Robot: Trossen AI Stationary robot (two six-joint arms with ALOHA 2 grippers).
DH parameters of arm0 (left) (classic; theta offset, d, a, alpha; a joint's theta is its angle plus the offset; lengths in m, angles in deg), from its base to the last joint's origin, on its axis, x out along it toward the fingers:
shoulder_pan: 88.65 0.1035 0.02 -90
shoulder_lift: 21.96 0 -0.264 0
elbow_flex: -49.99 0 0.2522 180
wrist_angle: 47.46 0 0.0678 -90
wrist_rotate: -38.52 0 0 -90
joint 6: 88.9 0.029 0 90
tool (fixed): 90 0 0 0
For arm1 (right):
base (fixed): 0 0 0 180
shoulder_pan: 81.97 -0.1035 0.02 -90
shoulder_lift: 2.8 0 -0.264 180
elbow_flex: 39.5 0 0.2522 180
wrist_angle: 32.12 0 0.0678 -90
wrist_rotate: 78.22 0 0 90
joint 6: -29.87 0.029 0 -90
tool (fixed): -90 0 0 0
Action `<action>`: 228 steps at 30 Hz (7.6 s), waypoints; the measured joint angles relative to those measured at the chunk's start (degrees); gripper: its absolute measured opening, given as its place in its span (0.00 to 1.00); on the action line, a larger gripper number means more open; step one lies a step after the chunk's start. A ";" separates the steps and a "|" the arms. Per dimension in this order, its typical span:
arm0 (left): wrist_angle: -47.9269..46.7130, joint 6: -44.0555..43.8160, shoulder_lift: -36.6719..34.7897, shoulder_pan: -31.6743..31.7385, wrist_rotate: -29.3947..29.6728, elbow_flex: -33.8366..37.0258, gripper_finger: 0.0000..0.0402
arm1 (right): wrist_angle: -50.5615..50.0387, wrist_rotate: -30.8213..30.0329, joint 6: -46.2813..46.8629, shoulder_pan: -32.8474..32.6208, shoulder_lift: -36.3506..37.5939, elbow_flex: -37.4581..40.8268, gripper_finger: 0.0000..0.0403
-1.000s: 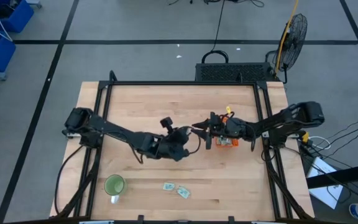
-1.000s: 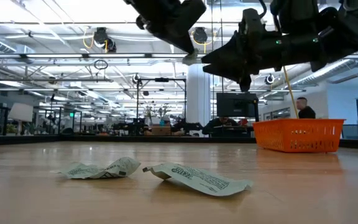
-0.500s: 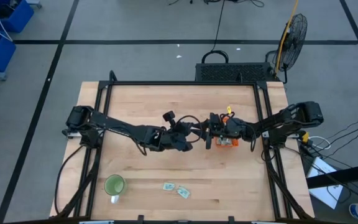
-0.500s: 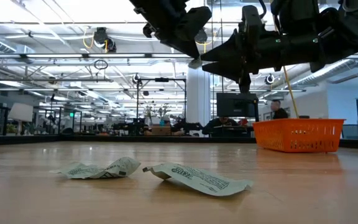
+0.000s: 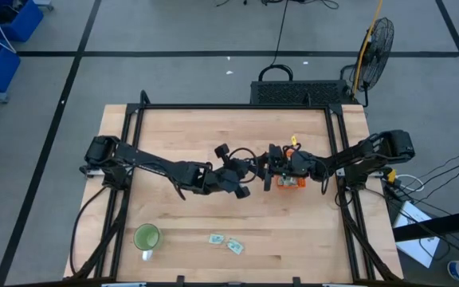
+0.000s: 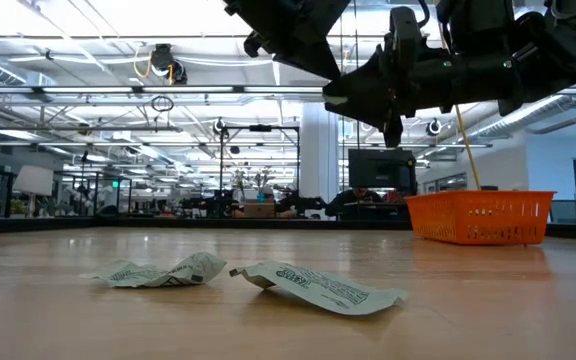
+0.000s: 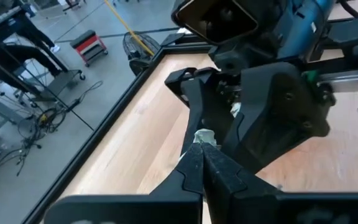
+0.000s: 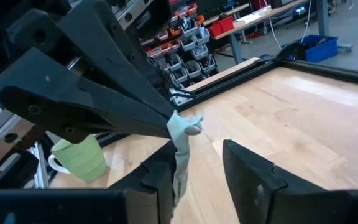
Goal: Pick and place Stevia / Truvia into bins
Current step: Put the stevia packet into the orange basket
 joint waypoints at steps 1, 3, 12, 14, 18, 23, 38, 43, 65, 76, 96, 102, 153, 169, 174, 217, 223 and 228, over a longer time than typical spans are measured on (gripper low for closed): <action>-0.02 0.06 0.00 0.00 0.00 0.00 0.01 | 0.00 0.00 -0.86 0.00 0.00 0.00 0.29; -0.03 0.13 0.00 0.00 -0.36 0.00 0.03 | -0.01 0.00 -2.37 0.00 0.00 0.00 0.24; -0.17 2.13 0.02 -0.01 -2.18 0.00 0.05 | -0.96 0.07 -6.44 0.00 0.00 0.00 0.02; -0.37 3.72 0.04 -0.01 -2.05 0.00 0.05 | -1.72 0.04 -6.67 0.00 0.00 0.00 0.02; -1.35 4.23 0.07 0.00 -1.88 -0.01 0.05 | -3.36 -0.27 -8.67 0.07 0.00 0.00 0.01; -4.89 4.78 -0.28 0.00 -1.58 0.00 0.05 | -15.26 -7.71 -12.21 0.42 3.63 0.00 0.00; -32.89 -5.83 -13.04 0.07 -10.17 0.00 0.05 | -83.82 -16.80 8.57 -1.97 36.52 -0.26 0.01; -37.32 -5.55 -13.20 -0.48 -21.37 0.09 0.05 | -82.82 -18.01 8.60 -1.99 33.58 -0.33 0.06; -31.67 -12.03 2.21 -10.32 -41.70 0.02 0.36 | -62.40 -16.37 -2.27 -2.01 29.11 -0.28 0.24; -29.24 -14.42 12.14 -15.99 -46.02 0.02 0.28 | -60.92 -12.92 -2.19 -2.05 29.07 -0.28 0.23; -27.17 -7.55 13.44 -13.42 -46.29 -0.02 0.04 | -60.89 -11.80 -2.33 -2.01 29.07 -0.28 0.23; -27.19 -6.66 13.06 -12.28 -45.64 -0.02 0.01 | -60.89 -11.80 -2.35 -2.01 29.07 -0.28 0.23; -20.73 -2.87 3.98 -3.21 3.10 0.05 0.01 | -10.37 4.70 14.41 1.84 0.26 -0.32 0.26; -24.79 -5.73 3.98 -3.21 2.86 0.02 0.01 | -10.75 4.65 12.83 1.79 0.24 -0.31 0.26; -19.96 -3.49 3.98 -2.53 2.20 0.02 0.01 | -10.74 4.61 12.86 1.79 0.24 -0.31 0.26; -22.16 -3.81 3.96 -0.30 -31.31 0.00 0.38 | -47.57 -15.31 -2.89 1.05 17.28 -0.31 0.01; -21.92 -4.50 4.25 -3.14 -36.35 0.00 0.38 | -70.79 -21.24 5.15 -1.69 30.56 -0.31 0.00; -19.29 -8.92 6.16 -5.70 -34.69 0.02 0.38 | -84.45 -21.26 11.76 -2.01 32.93 -0.31 0.01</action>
